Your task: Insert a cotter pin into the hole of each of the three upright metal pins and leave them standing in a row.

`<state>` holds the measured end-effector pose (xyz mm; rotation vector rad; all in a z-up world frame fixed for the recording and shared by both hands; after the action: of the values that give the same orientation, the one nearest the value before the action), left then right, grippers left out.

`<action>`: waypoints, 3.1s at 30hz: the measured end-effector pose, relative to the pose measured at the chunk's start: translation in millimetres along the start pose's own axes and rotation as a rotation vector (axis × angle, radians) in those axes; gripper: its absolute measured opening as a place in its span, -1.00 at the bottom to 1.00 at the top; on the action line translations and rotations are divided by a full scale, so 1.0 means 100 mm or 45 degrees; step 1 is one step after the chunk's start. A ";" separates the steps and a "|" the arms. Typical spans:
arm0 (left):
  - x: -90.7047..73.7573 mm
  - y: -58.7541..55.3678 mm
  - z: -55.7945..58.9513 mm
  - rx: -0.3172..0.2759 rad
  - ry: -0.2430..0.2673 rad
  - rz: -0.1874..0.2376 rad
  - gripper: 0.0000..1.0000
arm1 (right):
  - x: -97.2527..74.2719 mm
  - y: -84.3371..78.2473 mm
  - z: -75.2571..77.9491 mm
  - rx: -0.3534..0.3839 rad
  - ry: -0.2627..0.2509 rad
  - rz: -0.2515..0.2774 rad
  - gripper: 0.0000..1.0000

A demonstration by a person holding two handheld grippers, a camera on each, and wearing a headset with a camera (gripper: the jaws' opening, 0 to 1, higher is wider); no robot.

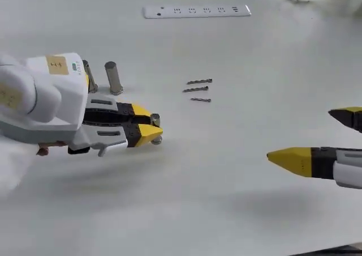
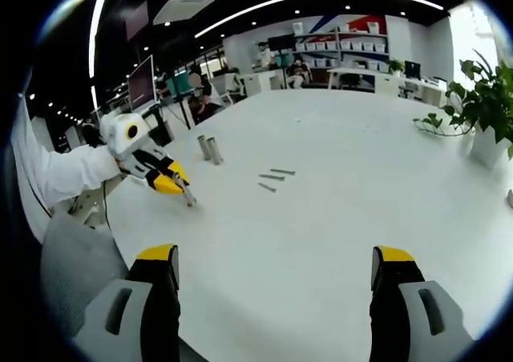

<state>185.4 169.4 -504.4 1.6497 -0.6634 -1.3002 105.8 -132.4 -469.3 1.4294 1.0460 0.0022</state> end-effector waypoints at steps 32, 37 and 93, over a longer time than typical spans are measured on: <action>0.08 -0.16 0.10 -0.078 0.033 -0.034 -0.79 | 0.06 -0.01 -0.04 -0.001 0.023 -0.022 0.97; 0.06 -0.17 0.13 -0.129 0.031 -0.026 -0.12 | 0.06 0.00 -0.04 -0.002 0.026 -0.022 0.97; -0.49 -0.36 0.50 -0.450 0.218 0.060 0.97 | 1.30 0.90 0.22 -0.753 0.411 -0.447 -0.19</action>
<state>118.6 210.1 -515.8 1.4253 -0.3438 -1.1519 245.9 -55.6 -477.4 0.7121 1.4084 0.2743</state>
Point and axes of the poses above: the centre of the closed fingertips' face, and the gripper's own axes: x roughly forward along the fingers, z roughly to its right, y roughly out of its top, the point moved 10 cm from there along -x, roughly backward along the fingers, and after that the axes turned 6 degrees about y, right-handed, at the moved point
